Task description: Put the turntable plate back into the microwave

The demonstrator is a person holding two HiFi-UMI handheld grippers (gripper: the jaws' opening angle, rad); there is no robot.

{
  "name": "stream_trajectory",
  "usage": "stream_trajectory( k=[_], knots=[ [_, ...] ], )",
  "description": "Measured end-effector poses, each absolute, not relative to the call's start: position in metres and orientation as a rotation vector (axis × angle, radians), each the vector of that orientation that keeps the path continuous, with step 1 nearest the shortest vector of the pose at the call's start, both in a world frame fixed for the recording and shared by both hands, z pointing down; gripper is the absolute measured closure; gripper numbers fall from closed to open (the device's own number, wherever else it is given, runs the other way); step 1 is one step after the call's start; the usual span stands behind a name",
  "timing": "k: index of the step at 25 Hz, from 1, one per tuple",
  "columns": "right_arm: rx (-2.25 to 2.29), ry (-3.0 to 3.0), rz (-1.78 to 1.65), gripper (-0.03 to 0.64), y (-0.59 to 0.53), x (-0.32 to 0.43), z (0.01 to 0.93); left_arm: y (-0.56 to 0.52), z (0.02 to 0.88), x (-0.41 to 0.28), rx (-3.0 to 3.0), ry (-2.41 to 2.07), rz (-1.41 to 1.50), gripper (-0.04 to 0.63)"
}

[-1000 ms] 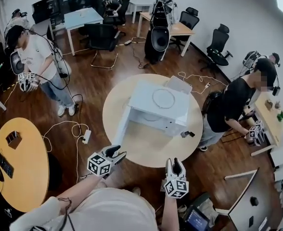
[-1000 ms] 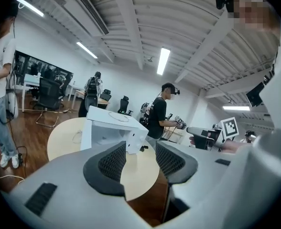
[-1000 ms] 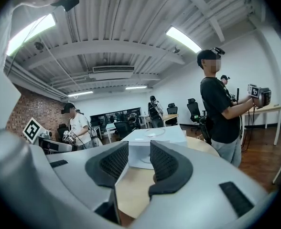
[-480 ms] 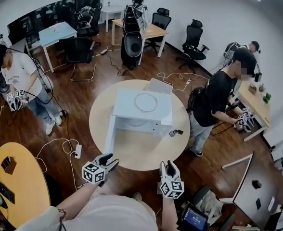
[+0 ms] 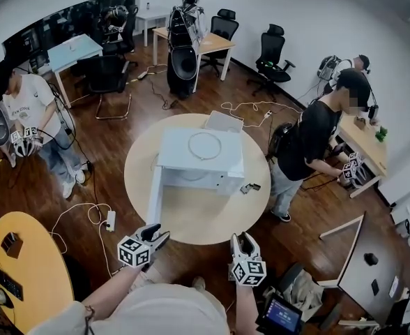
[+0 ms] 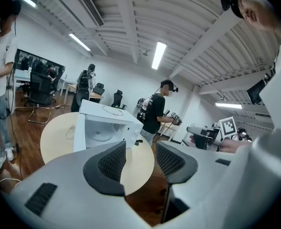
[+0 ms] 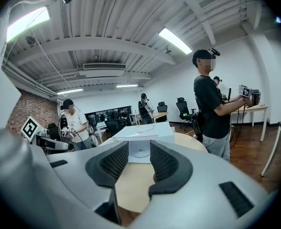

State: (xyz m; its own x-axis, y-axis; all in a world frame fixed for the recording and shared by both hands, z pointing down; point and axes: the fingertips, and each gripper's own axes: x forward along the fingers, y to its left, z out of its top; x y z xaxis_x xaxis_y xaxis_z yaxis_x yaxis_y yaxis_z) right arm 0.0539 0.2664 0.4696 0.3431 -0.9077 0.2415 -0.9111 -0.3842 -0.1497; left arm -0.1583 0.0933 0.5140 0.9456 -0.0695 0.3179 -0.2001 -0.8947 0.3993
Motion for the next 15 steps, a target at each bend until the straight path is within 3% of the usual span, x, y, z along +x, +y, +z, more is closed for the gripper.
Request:
stream_trajectory(
  k=[5, 15],
  knots=[
    [2.487, -1.767, 0.364, 0.523, 0.268, 0.044, 0.465, 0.101, 0.515, -0.157, 2.660, -0.192, 0.411, 0.394],
    [2.491, -1.781, 0.361, 0.525, 0.274, 0.044, 0.464, 0.112, 0.517, -0.156, 2.648, -0.200, 0.422, 0.394]
  ],
)
